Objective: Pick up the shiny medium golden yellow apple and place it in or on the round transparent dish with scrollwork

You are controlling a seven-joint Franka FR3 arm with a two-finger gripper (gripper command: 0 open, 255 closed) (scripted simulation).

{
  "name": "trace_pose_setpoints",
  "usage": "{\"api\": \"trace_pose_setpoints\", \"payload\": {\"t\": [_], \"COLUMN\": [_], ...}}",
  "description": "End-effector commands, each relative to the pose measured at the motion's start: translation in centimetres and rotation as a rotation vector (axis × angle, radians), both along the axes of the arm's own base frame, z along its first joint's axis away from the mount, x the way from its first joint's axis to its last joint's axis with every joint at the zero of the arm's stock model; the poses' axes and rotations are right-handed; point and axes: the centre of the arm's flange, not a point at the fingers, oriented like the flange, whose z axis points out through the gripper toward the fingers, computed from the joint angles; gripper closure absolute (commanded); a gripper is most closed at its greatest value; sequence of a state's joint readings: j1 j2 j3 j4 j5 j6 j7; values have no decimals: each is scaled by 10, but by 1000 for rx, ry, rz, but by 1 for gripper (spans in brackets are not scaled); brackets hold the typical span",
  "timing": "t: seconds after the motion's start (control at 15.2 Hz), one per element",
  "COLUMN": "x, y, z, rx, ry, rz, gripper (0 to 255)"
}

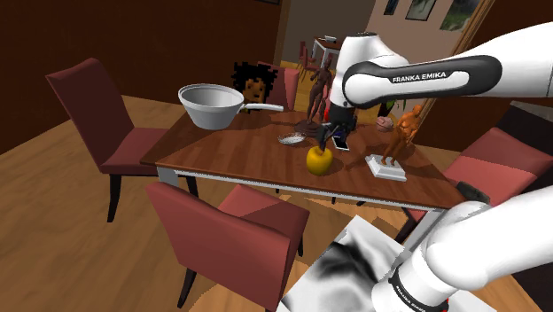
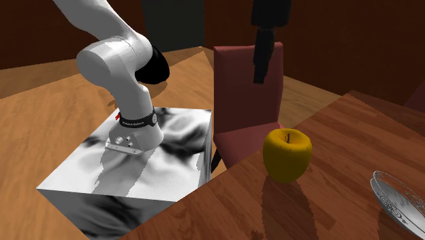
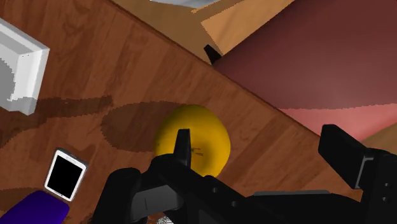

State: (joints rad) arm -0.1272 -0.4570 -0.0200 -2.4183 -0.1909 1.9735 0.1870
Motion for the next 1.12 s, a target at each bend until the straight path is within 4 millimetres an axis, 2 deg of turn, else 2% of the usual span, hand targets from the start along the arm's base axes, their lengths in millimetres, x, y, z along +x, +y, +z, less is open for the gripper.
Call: {"api": "trace_pose_setpoints", "payload": {"t": [0.0,0.4,0.46,0.92,1.06], "x": [15,52,52,55,55], "y": [-19,-72,-73,-81,-81], "z": [-11,-42,-42,-81,-81], "rx": [-11,-42,-42,-42,-42], "ry": [-27,-99,-100,-100,-100], "rz": [-47,-186,-188,-188,-188], "gripper": [0,0,0,0,0]}}
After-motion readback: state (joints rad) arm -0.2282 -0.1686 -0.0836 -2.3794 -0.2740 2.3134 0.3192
